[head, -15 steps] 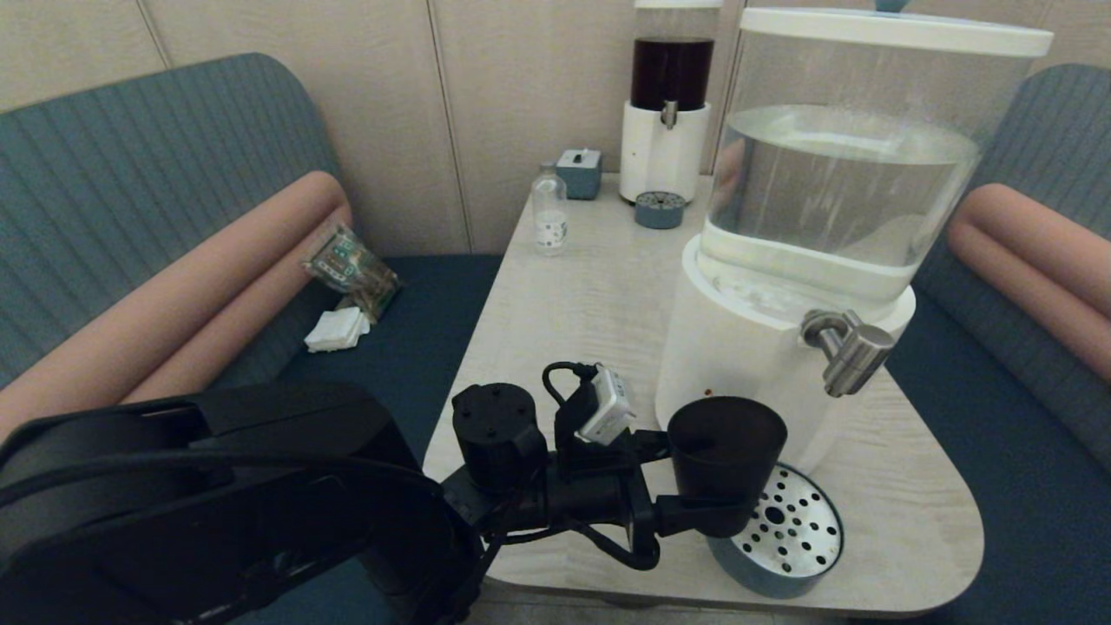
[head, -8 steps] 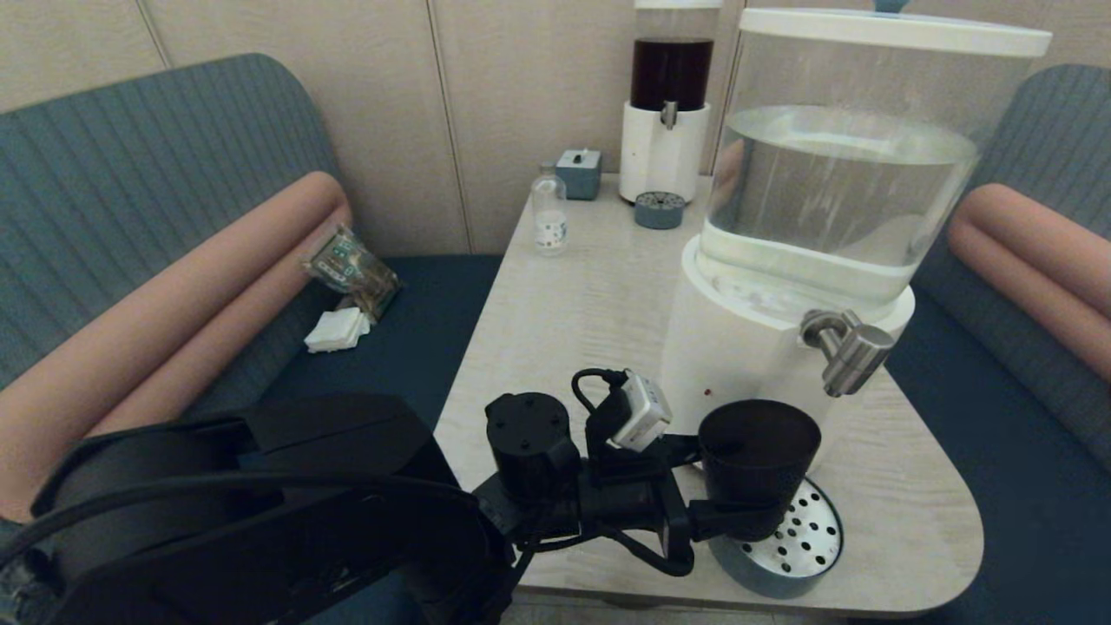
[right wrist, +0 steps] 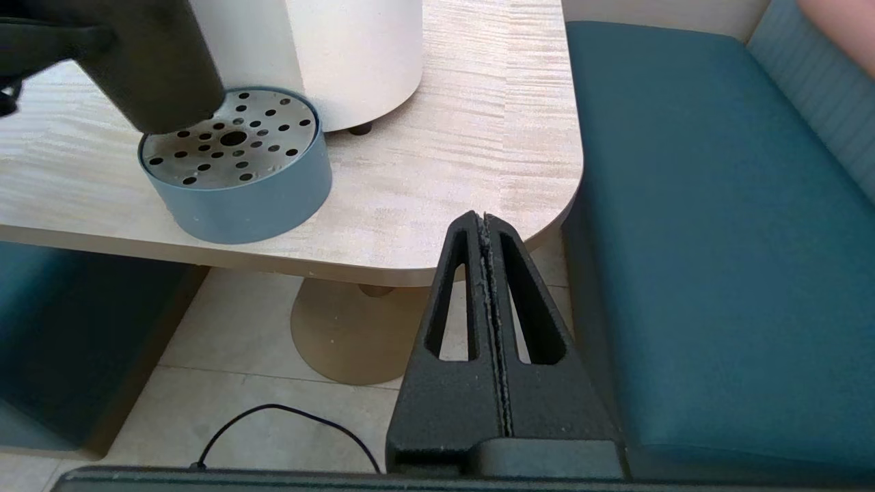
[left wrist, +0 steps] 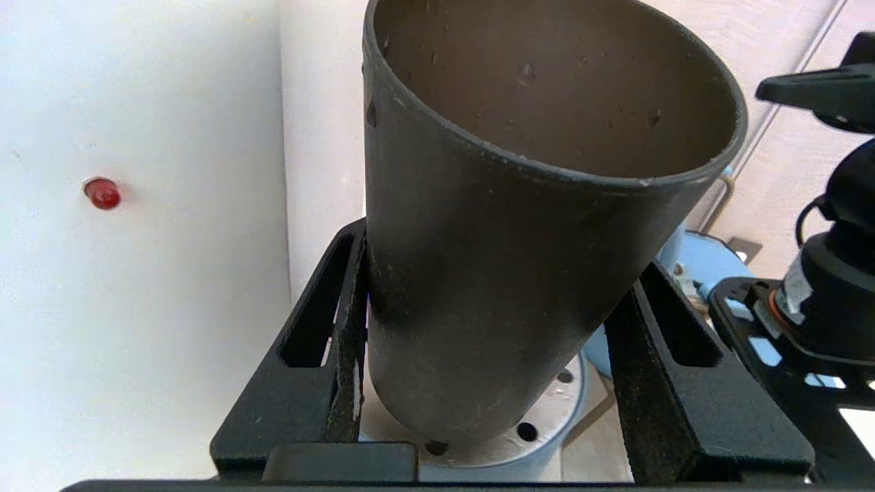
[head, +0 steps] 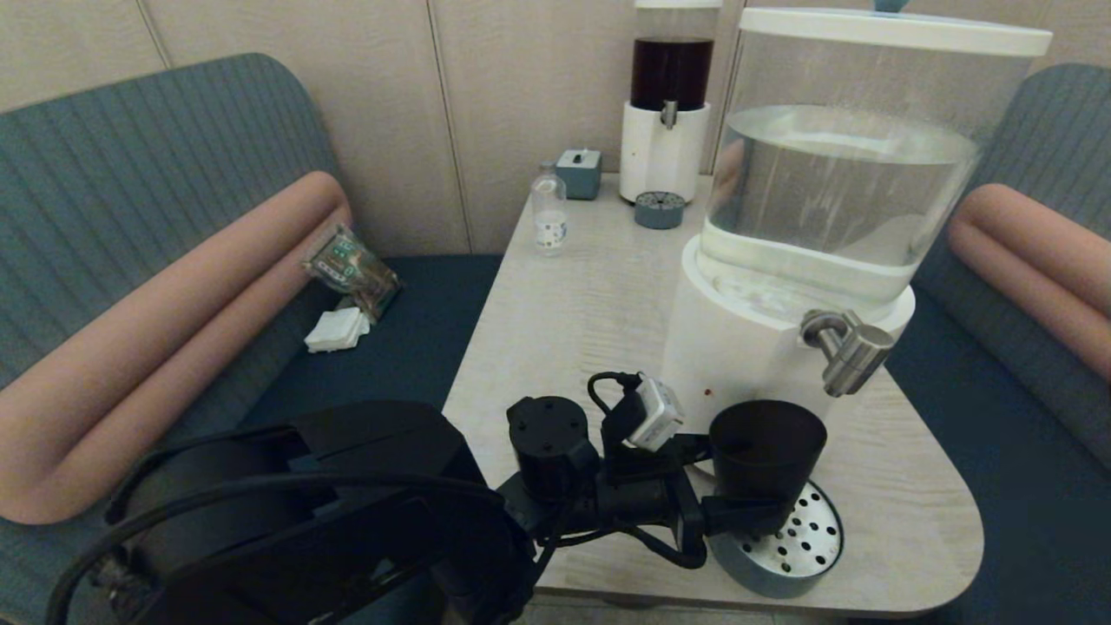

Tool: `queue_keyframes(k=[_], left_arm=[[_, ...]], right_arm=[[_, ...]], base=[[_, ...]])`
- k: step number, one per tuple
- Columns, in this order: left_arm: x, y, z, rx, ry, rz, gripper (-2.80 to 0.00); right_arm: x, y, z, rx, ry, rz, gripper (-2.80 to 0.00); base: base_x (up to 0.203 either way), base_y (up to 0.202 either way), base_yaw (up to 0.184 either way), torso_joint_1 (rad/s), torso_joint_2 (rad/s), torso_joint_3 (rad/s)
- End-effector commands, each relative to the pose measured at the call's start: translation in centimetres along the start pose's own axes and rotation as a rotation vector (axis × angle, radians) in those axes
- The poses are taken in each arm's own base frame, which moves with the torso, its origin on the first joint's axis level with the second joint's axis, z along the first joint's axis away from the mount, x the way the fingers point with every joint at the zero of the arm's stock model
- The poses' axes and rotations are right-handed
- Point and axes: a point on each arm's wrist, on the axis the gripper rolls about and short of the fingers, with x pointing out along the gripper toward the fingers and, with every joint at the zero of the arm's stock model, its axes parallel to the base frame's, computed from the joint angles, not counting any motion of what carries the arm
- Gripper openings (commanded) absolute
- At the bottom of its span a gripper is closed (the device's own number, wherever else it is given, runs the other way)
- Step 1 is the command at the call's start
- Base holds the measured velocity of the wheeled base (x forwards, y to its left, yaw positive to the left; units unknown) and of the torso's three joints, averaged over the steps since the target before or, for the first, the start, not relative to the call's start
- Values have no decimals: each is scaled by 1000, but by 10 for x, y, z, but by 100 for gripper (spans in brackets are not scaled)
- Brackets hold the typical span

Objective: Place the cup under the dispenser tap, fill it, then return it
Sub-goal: Place it under the water dispenser

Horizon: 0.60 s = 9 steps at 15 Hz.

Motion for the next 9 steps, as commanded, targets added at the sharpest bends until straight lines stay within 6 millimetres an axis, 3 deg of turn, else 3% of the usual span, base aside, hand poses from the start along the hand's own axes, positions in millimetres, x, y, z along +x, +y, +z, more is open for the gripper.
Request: queue_keyframes(k=[1,9], left_arm=[[4,4,-8,5,-6,-4,-280],[11,12,-22,3,-6,-6,-280]], right_arm=[[0,0,0,1,0,0,-280],[0,0,0,-1,-1,0,-280]], base=[[0,0,0,0,0,0],[0,0,0,0,0,0]])
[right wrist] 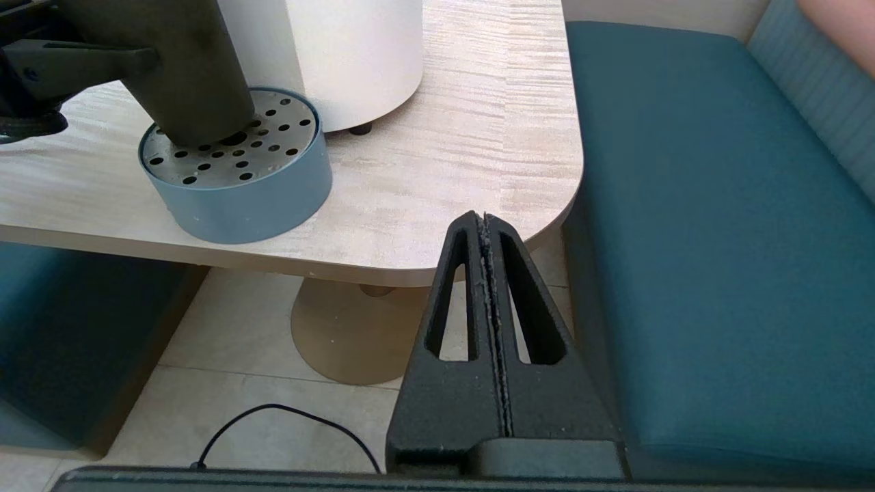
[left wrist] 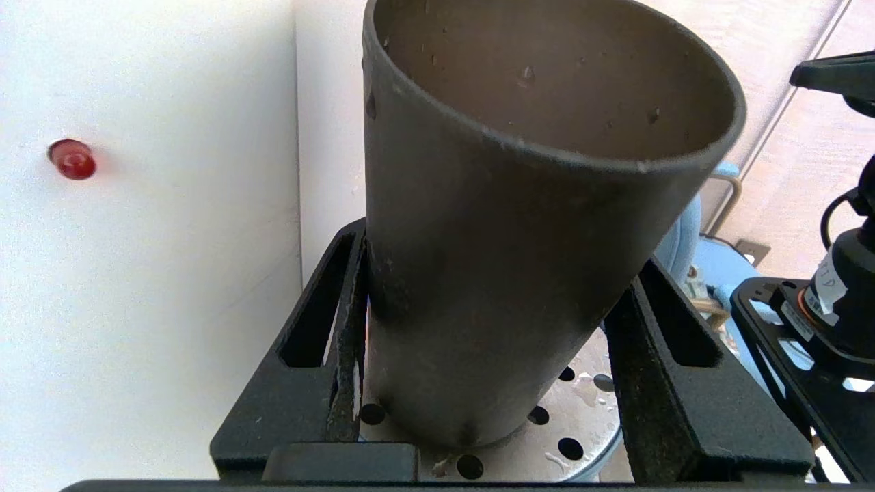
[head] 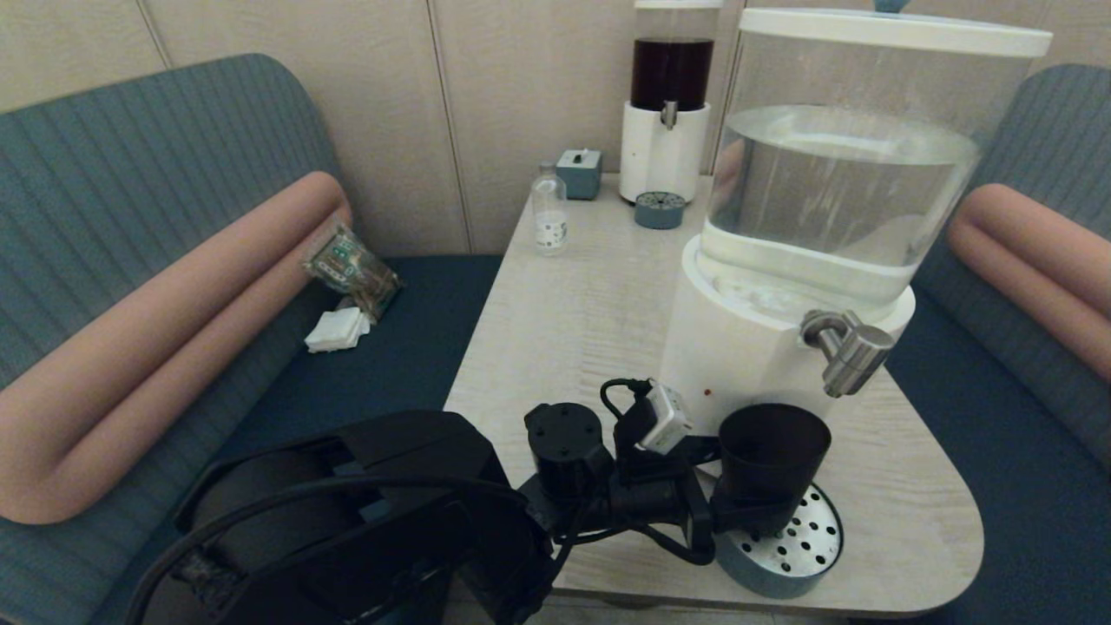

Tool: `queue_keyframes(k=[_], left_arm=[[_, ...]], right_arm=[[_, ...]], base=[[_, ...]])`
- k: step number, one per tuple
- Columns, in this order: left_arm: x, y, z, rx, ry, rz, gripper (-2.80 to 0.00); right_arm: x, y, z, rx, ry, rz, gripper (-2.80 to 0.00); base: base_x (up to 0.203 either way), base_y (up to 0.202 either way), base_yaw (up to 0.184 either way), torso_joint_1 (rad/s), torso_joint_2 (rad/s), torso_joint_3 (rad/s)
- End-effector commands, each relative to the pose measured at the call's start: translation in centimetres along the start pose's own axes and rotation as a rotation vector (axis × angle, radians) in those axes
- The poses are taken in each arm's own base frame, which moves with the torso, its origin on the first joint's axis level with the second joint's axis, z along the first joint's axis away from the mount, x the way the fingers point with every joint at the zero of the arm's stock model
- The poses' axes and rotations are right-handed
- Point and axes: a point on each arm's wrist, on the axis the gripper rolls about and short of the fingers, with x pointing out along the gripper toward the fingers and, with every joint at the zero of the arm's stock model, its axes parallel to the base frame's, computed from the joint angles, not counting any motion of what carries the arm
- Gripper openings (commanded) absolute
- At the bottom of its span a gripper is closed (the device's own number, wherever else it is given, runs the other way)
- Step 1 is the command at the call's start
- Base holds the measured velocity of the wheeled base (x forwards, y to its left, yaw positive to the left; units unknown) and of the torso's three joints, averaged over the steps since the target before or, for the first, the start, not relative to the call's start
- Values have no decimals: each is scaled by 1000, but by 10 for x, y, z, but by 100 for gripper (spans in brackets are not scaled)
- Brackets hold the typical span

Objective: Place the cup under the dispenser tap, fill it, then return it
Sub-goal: Place it under the water dispenser

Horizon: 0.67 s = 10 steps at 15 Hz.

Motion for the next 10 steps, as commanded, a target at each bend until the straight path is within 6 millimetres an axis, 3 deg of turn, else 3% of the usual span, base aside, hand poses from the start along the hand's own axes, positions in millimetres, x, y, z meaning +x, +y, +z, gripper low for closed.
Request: queue_keyframes(k=[1,10], left_arm=[[1,1,-3,-1,0,-4,-280],[7,-1,-9,-9,-1,-17,-280]], right_arm=[[0,0,0,1,0,0,-280],[0,0,0,-1,0,0,-280]], base=[[0,0,0,0,0,0],[0,0,0,0,0,0]])
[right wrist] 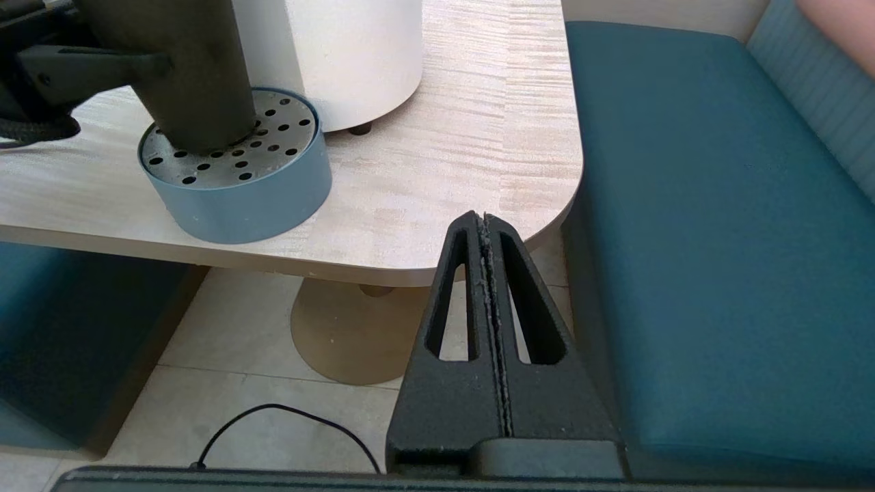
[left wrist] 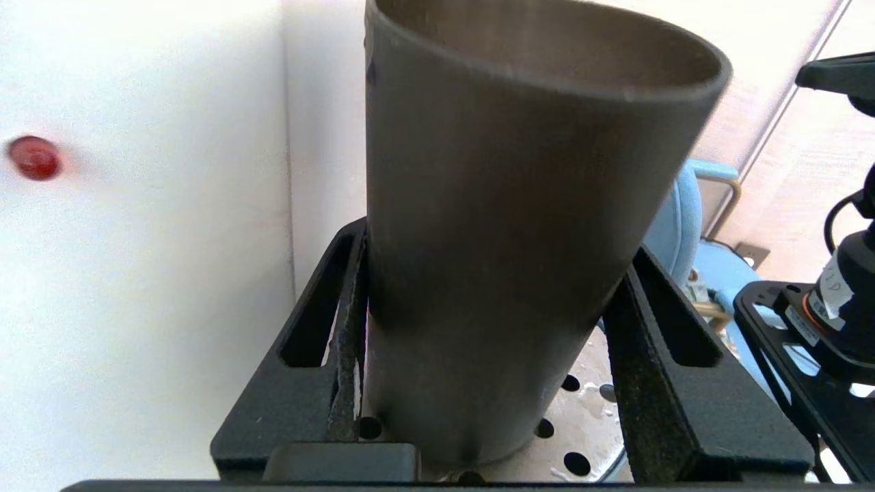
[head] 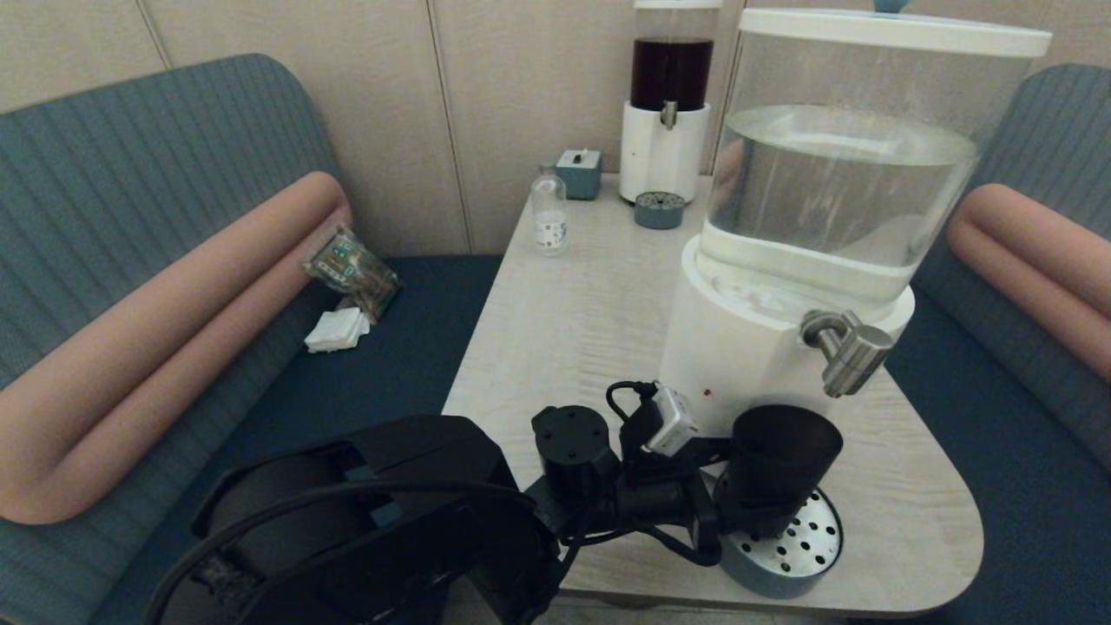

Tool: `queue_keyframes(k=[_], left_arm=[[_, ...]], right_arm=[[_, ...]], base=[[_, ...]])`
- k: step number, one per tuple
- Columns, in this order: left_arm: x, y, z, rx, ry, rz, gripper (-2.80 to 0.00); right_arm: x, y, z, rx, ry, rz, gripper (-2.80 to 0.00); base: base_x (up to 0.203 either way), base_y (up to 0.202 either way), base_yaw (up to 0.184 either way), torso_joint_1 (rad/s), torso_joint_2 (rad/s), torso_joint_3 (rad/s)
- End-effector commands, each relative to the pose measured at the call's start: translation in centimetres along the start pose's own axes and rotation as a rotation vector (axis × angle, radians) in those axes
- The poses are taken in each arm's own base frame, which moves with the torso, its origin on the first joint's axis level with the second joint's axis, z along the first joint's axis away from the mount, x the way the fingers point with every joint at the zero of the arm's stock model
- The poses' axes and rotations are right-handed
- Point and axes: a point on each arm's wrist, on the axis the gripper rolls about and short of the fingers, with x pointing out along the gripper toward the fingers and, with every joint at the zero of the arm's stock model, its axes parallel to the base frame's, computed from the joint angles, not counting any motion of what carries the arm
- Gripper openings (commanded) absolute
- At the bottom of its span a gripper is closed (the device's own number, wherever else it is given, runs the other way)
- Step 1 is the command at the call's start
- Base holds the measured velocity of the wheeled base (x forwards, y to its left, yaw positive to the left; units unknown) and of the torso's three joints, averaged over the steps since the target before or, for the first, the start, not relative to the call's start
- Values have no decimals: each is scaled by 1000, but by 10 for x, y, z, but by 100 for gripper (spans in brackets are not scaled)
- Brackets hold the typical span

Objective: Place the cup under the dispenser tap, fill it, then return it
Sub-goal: Place it under the water dispenser

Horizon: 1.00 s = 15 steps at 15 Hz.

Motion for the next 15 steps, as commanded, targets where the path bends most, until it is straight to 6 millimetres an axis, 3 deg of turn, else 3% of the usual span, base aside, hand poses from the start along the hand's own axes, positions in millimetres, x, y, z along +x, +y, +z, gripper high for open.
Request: queue_keyframes(k=[1,15], left_arm=[[3,-2,-7,-8,3,-12,-280],[11,-5,-6,-12,-15,-11,-280]], right_arm=[[0,0,0,1,0,1,-280],[0,0,0,0,-2,1,-280]], base=[[0,0,0,0,0,0],[0,0,0,0,0,0]])
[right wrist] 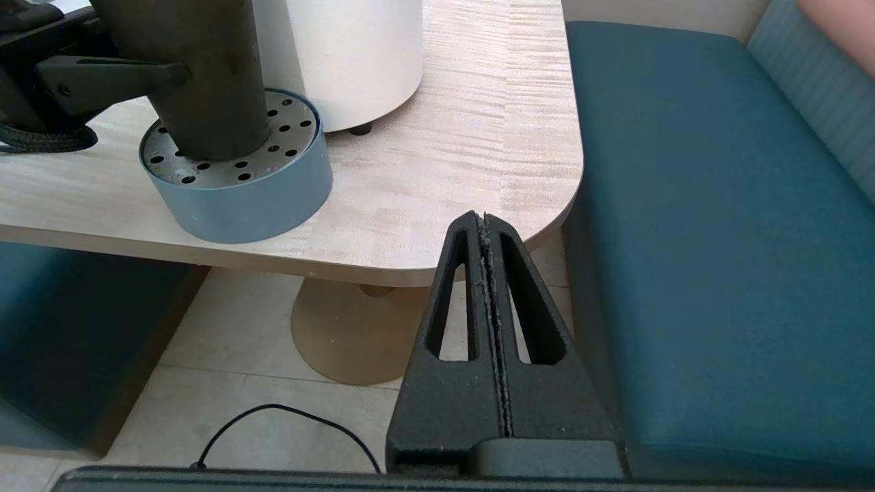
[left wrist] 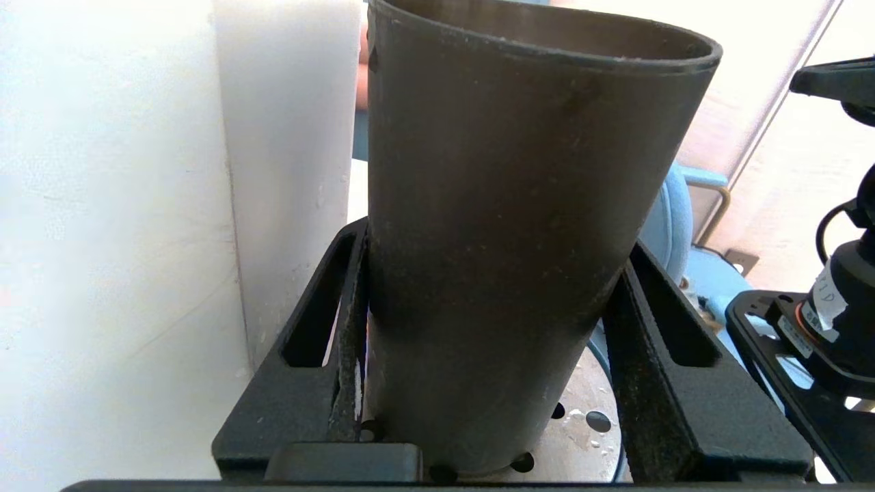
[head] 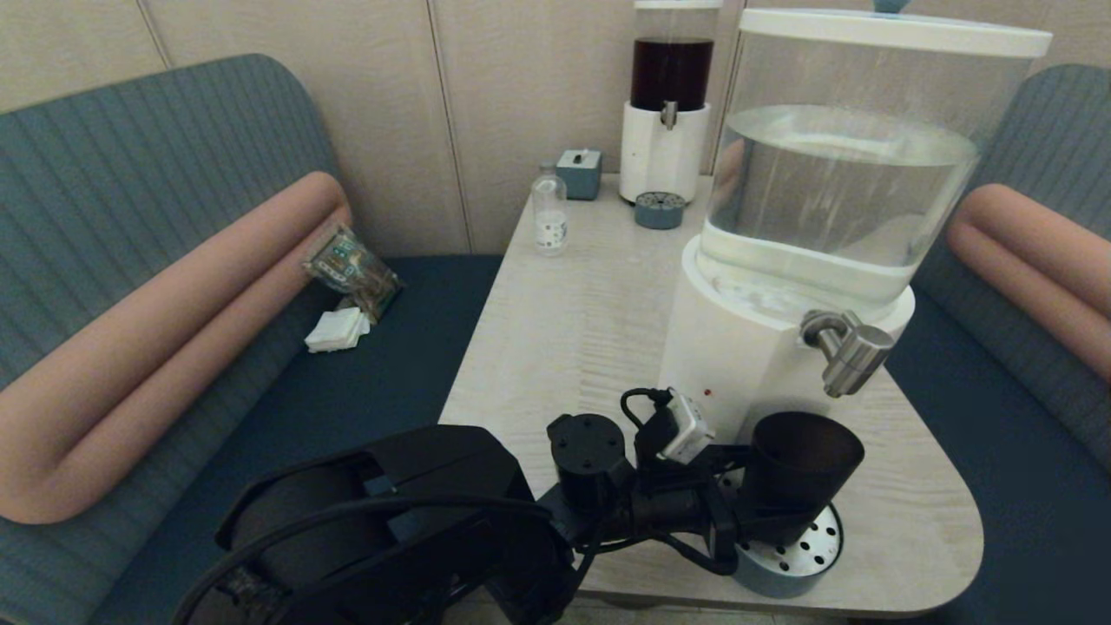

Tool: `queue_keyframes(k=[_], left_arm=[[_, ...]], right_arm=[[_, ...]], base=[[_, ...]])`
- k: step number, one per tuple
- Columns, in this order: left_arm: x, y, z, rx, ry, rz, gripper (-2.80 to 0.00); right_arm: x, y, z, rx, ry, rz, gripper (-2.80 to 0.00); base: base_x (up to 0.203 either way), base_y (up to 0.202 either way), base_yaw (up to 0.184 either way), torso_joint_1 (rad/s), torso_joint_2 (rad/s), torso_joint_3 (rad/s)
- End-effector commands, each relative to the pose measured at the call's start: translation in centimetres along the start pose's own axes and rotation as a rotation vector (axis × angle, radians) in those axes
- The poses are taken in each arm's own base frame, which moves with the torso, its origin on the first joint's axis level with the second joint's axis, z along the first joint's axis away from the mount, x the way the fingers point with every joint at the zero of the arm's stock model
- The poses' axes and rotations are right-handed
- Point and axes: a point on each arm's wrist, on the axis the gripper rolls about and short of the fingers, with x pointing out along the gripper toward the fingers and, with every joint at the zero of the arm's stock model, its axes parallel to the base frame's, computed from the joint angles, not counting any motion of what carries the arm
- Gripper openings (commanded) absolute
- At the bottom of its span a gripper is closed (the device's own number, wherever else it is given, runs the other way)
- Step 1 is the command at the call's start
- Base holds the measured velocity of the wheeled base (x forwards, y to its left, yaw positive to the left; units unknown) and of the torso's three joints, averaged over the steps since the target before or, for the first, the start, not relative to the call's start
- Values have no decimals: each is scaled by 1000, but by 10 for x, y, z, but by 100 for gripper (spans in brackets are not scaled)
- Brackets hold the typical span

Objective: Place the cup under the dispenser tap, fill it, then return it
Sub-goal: Place it under the water dispenser

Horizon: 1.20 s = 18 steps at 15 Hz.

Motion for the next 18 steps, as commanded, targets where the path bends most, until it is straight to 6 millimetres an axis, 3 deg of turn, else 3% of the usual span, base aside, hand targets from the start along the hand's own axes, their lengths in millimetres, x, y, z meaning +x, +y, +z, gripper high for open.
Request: queue_keyframes(k=[1,13,14,18], left_arm=[[0,0,0,2,-3,-4,-280],[0,0,-3,1,2,-3,-280],[-1,0,-4,0,3,-3,0],[0,0,-2,4,-2,-4,0]], right_arm=[[0,0,0,1,0,0,-280],[0,0,0,0,0,0,-280],[0,0,0,1,0,0,-280],[0,0,0,-1,0,0,-280]], base=[[0,0,0,0,0,0],[0,0,0,0,0,0],[0,0,0,0,0,0],[0,0,0,0,0,0]])
